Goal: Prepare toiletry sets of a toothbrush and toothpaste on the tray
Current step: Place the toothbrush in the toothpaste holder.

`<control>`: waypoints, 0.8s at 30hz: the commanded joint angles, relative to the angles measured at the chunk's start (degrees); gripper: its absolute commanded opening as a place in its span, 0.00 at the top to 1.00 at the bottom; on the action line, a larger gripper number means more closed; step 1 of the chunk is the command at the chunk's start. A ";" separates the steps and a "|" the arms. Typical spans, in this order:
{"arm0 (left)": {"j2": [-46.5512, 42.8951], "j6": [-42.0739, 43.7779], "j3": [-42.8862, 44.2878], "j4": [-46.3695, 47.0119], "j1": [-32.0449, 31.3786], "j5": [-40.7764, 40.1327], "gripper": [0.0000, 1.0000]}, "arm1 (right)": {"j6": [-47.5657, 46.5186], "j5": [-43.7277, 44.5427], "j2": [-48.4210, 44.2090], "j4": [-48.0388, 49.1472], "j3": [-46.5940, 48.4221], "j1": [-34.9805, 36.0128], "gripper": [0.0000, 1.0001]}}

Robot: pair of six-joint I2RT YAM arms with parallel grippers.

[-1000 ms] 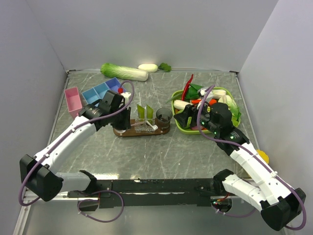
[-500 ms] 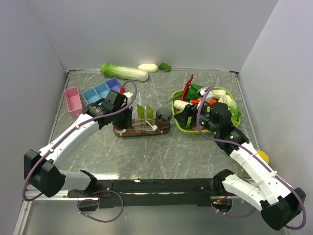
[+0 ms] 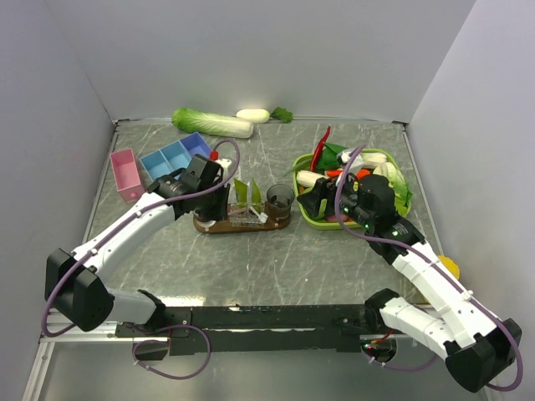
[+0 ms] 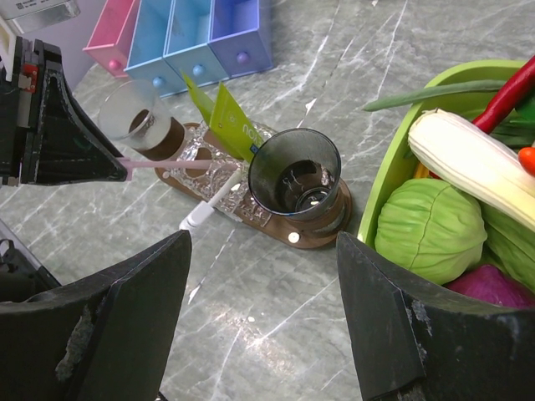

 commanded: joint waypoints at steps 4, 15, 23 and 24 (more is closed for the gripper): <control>0.99 0.14 2.06 -0.19 -1.08 -3.07 0.99 | -0.92 0.36 0.37 0.96 -0.27 -0.30 0.22; 0.72 0.22 2.41 0.34 -1.17 -3.07 0.68 | -0.92 0.28 0.54 0.87 -0.09 -0.30 0.22; 0.02 0.58 2.76 0.25 -1.17 -2.98 0.48 | -0.92 0.36 0.37 0.61 -0.09 -0.30 0.22; -0.24 0.58 2.76 0.43 -1.17 -3.07 0.47 | -0.92 0.28 0.37 0.61 -0.09 -0.30 0.22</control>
